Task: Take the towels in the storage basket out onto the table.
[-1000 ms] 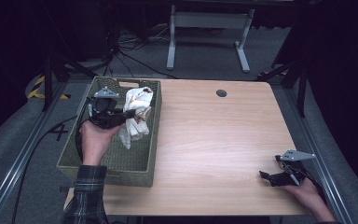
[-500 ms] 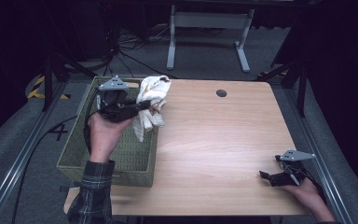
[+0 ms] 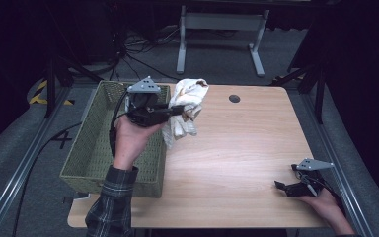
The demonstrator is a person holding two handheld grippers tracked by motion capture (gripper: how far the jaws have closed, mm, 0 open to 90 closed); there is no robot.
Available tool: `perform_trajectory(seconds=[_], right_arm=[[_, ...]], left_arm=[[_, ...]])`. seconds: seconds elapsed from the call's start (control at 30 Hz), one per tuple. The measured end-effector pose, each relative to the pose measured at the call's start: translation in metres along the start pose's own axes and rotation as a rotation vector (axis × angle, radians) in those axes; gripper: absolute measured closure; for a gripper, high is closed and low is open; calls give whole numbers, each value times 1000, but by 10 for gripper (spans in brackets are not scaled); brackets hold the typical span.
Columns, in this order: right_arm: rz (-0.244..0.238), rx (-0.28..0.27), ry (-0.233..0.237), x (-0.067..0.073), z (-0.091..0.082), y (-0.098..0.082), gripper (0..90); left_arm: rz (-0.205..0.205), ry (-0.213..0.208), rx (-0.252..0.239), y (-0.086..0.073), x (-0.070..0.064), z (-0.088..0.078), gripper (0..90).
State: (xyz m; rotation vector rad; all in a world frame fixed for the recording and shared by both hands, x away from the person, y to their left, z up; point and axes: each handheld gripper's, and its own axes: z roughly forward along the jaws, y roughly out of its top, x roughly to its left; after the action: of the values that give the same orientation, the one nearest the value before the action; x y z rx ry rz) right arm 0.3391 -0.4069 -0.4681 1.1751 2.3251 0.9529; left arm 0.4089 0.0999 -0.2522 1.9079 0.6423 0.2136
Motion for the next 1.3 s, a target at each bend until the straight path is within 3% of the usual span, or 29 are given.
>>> perform_trajectory(seconds=[0.3,0.6,0.8,1.3], right_arm=[[-2,0,0,0,0,0,0],[-4,-1,3,0,0,0,1],[-7,-6,5,-1,1,1,0],[-7,-3,9,-1,1,1,0]], left_arm=[[24,-75,10,5,-17,33,817],[30,-133,30,0,-31,66,817],[45,-167,64,-9,-44,93,817],[52,-214,152,-36,-59,147,817]])
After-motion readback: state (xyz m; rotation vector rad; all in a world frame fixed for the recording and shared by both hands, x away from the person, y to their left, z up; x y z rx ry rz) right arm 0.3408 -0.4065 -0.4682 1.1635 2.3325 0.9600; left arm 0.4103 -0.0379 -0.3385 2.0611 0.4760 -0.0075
